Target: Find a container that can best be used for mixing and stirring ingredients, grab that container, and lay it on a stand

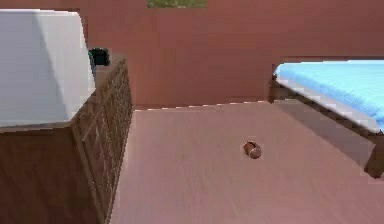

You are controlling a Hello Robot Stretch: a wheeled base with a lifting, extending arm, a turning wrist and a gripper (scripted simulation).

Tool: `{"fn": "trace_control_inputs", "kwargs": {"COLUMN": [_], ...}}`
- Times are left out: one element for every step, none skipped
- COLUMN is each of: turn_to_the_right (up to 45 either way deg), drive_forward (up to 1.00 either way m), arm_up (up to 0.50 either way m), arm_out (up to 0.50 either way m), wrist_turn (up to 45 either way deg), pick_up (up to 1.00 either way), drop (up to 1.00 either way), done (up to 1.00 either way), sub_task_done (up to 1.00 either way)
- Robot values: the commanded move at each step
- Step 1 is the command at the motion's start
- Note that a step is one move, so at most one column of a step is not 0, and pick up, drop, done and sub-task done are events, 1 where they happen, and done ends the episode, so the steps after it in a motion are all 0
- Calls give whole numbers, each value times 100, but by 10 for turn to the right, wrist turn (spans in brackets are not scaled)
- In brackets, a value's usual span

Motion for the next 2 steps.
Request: {"fn": "trace_control_inputs", "kwargs": {"turn_to_the_right": [-450,-210], "drive_forward": [0,0], "arm_up": [0,0], "arm_out": [0,0], "wrist_turn": [0,0], "pick_up": [0,0], "drop": [0,0], "done": [0,0], "sub_task_done": [0,0]}}
